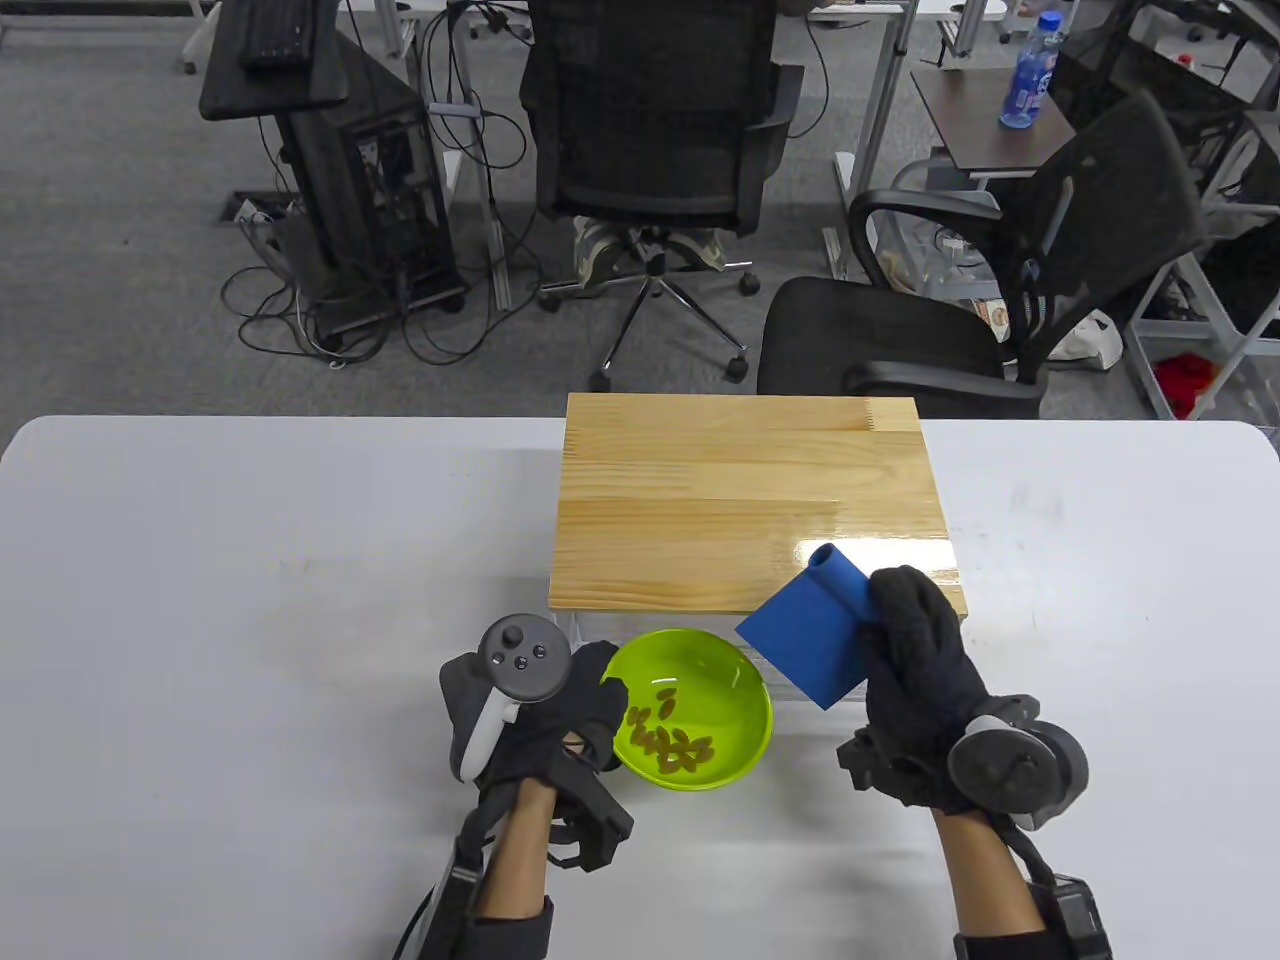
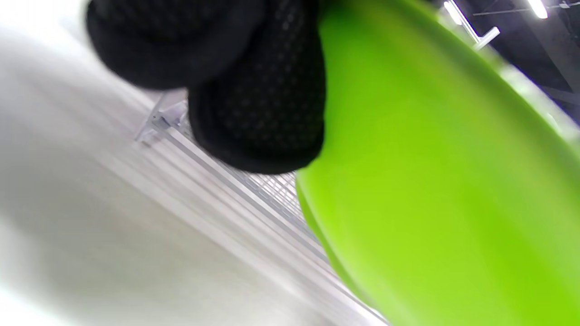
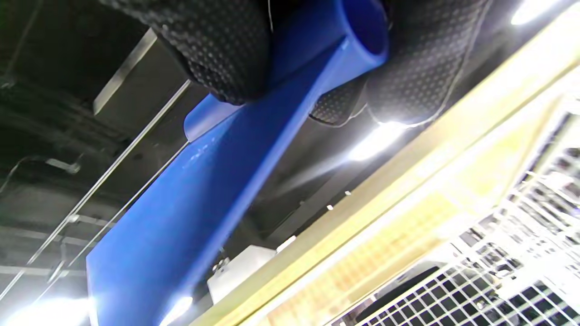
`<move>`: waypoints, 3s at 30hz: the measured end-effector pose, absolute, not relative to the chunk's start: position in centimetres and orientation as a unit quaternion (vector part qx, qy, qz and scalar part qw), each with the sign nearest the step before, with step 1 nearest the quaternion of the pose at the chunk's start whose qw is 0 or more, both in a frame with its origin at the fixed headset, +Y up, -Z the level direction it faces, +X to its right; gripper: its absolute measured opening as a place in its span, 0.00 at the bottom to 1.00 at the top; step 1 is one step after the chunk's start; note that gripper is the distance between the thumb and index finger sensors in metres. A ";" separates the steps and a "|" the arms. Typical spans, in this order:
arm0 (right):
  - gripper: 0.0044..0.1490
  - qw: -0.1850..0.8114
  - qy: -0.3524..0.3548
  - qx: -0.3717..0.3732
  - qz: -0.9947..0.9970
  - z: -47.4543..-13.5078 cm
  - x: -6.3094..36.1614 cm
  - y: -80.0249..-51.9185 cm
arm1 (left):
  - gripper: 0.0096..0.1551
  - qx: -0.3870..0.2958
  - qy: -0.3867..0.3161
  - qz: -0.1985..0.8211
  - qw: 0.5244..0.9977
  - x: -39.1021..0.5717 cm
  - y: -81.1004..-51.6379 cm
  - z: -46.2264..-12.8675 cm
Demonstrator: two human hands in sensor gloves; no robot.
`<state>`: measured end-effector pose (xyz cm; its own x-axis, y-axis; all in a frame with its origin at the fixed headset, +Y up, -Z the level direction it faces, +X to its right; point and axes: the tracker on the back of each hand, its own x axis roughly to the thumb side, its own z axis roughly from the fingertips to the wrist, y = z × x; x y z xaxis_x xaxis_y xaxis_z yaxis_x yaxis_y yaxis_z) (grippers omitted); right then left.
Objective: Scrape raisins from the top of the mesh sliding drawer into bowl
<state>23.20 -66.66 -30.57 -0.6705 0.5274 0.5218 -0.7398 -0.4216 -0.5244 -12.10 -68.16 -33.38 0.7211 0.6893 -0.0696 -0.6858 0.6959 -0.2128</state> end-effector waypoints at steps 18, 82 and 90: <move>0.36 0.406 -0.360 0.116 0.832 -31.0 24.1 -68.0 | 0.29 0.031 0.071 0.484 0.872 -19.6 -62.7 -31.3; 0.36 0.459 -0.392 0.095 0.791 -30.5 26.4 -66.7 | 0.45 0.196 0.057 0.156 0.966 -13.8 -64.3 -31.2; 0.36 0.481 -0.449 0.049 0.751 -29.7 28.7 -65.7 | 0.45 0.131 -0.202 0.061 0.969 -3.4 -68.2 -28.5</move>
